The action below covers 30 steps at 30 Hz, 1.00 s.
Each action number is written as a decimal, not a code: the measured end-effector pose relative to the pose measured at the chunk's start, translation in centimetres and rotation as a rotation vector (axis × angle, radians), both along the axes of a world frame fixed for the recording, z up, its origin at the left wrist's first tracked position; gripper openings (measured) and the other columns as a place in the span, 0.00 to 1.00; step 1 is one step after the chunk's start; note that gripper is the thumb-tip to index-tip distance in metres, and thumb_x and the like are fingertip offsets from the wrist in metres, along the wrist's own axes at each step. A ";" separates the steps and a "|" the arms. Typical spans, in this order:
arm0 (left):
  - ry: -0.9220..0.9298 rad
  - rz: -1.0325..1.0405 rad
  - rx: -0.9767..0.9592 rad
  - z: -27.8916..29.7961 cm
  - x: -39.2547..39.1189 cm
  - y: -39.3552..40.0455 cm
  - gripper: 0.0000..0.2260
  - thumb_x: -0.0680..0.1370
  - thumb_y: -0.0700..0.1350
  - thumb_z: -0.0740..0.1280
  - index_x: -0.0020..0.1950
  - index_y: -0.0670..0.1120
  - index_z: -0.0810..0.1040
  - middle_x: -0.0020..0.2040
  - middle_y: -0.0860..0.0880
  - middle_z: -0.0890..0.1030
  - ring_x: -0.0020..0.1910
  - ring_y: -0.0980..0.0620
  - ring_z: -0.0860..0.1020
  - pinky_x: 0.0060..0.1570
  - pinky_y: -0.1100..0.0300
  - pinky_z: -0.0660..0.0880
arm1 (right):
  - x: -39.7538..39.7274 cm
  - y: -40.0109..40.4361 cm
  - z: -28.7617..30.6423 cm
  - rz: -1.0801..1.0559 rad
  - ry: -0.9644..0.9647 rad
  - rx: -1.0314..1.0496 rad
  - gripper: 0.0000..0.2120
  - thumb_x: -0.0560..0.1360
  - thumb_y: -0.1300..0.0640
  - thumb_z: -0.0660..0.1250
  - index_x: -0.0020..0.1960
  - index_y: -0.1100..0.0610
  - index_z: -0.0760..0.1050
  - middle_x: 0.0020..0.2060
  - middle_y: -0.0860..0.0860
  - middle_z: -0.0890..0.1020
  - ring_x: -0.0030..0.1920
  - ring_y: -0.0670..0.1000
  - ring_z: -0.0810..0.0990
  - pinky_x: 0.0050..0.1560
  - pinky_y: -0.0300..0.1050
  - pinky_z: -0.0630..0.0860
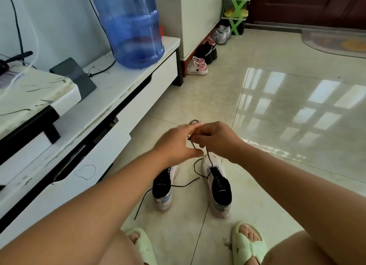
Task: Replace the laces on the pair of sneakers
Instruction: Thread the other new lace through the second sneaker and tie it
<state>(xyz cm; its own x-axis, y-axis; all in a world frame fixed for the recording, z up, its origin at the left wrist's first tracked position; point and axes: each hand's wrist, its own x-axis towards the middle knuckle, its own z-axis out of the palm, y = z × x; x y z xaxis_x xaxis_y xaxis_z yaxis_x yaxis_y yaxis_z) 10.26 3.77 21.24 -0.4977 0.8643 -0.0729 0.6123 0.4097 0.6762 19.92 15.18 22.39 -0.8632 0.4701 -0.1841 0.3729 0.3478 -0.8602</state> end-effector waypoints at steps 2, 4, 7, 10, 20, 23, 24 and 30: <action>-0.097 0.038 0.007 -0.3 0.6 0.7 0.12 0.68 0.50 0.73 0.49 0.55 0.77 0.44 0.56 0.80 0.44 0.55 0.77 0.43 0.60 0.73 | -0.3 -0.2 0.0 0.004 0.026 -0.006 0.08 0.72 0.60 0.70 0.34 0.52 0.79 0.26 0.45 0.76 0.22 0.38 0.70 0.25 0.29 0.66; -0.103 0.096 -0.002 -0.7 0.0 1.0 0.06 0.70 0.50 0.70 0.37 0.50 0.77 0.33 0.54 0.77 0.34 0.53 0.73 0.35 0.60 0.69 | -0.4 -0.1 0.0 -0.009 0.030 -0.030 0.06 0.72 0.58 0.70 0.36 0.55 0.80 0.27 0.47 0.77 0.20 0.40 0.68 0.22 0.31 0.63; -0.211 0.084 0.025 -0.8 -1.5 1.0 0.14 0.75 0.53 0.66 0.34 0.46 0.81 0.33 0.51 0.80 0.31 0.56 0.72 0.34 0.61 0.67 | -0.7 0.7 0.0 -0.050 0.043 -0.097 0.06 0.74 0.57 0.68 0.40 0.58 0.79 0.28 0.49 0.76 0.23 0.45 0.66 0.22 0.36 0.63; -0.355 0.261 0.033 -1.2 -3.3 0.7 0.21 0.79 0.53 0.60 0.28 0.46 0.75 0.24 0.51 0.72 0.23 0.56 0.66 0.25 0.66 0.63 | -0.5 1.6 -0.4 -0.043 -0.006 -0.135 0.05 0.75 0.58 0.67 0.40 0.57 0.77 0.28 0.48 0.77 0.24 0.45 0.69 0.25 0.35 0.67; 0.079 0.399 -0.705 -3.0 -7.2 -2.3 0.18 0.73 0.49 0.67 0.60 0.43 0.75 0.59 0.45 0.78 0.57 0.45 0.76 0.54 0.57 0.70 | 0.1 3.4 -2.4 -0.038 -0.189 -0.049 0.04 0.72 0.61 0.69 0.40 0.55 0.80 0.32 0.49 0.78 0.25 0.42 0.71 0.24 0.32 0.67; -0.098 0.131 -0.342 -2.0 -4.4 -0.3 0.31 0.69 0.55 0.73 0.70 0.56 0.67 0.66 0.52 0.73 0.64 0.54 0.72 0.56 0.62 0.68 | -0.5 3.1 -2.4 -0.037 -0.106 -0.104 0.04 0.72 0.61 0.70 0.40 0.54 0.81 0.30 0.49 0.78 0.22 0.41 0.69 0.24 0.31 0.67; -0.183 0.077 -0.233 -1.8 -3.5 0.5 0.28 0.69 0.55 0.73 0.68 0.58 0.69 0.62 0.51 0.75 0.60 0.56 0.75 0.54 0.63 0.70 | -0.7 3.0 -2.3 -0.032 -0.079 -0.118 0.04 0.72 0.61 0.70 0.40 0.54 0.82 0.29 0.48 0.78 0.22 0.42 0.69 0.24 0.32 0.67; 0.214 0.082 -0.179 -1.2 -3.1 2.8 0.13 0.78 0.54 0.61 0.38 0.50 0.77 0.33 0.52 0.75 0.33 0.51 0.72 0.31 0.59 0.63 | -0.6 3.8 -2.0 -0.124 0.011 -0.152 0.04 0.72 0.59 0.69 0.39 0.55 0.80 0.27 0.48 0.77 0.23 0.44 0.69 0.26 0.34 0.67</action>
<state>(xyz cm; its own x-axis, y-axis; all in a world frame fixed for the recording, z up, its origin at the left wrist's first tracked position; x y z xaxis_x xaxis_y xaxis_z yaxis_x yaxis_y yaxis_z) 7.12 6.60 20.04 -0.5863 0.8030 -0.1066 0.6930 0.5654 0.4474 19.28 18.97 20.40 -0.8030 0.5402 -0.2518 0.3950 0.1659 -0.9036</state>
